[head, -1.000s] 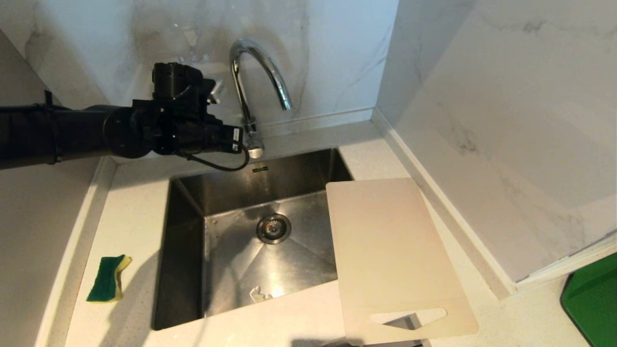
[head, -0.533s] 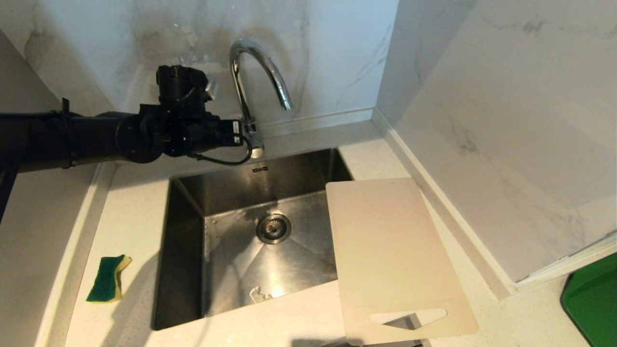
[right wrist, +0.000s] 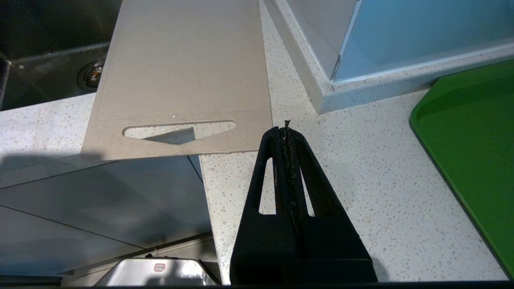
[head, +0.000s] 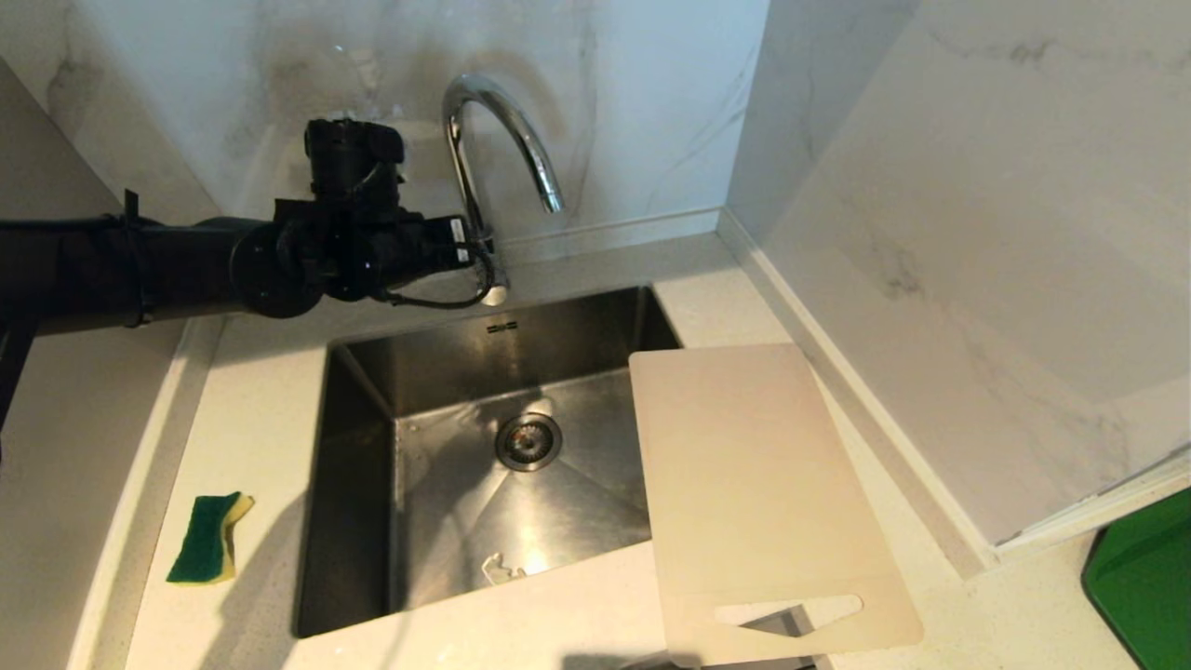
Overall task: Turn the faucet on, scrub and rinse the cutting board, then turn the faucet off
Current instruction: Turn on the tap
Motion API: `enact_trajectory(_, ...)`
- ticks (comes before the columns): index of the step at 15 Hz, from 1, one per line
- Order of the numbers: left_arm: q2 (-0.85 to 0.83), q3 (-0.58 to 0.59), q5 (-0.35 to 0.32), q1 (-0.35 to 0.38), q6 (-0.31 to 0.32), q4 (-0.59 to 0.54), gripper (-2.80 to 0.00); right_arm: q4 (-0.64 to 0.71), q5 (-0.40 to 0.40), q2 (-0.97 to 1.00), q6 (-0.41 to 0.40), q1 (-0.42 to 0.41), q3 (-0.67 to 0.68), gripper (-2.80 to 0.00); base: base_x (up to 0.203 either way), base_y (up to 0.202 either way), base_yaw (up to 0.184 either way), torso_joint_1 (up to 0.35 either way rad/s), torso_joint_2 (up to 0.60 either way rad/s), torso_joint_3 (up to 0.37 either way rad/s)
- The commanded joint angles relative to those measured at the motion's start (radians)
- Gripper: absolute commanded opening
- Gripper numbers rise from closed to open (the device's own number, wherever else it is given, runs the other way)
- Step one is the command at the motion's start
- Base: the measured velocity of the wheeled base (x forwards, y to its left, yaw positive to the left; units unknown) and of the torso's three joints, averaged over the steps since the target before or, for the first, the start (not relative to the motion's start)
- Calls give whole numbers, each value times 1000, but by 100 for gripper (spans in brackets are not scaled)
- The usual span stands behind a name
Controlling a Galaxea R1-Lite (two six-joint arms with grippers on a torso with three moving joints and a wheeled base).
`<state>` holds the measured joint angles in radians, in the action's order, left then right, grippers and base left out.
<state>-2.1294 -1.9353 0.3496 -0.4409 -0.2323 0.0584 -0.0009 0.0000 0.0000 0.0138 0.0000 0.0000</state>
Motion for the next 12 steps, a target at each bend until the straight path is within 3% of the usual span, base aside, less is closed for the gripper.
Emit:
enact_trajectory(1,13,4,27,-18,-2,27,-280,-1,0,0,0,0,0,-280,0,0,0,0,0,0)
enact_trajectory(7,11,12,105,-35,0,-26,-280,-1,0,0,0,0,0,-280,0,0,0,0,0,0)
enact_trajectory(12,11,4,115,-33,-4,-78,-280,-1,0,0,0,0,0,-280,0,0,0,0,0,0)
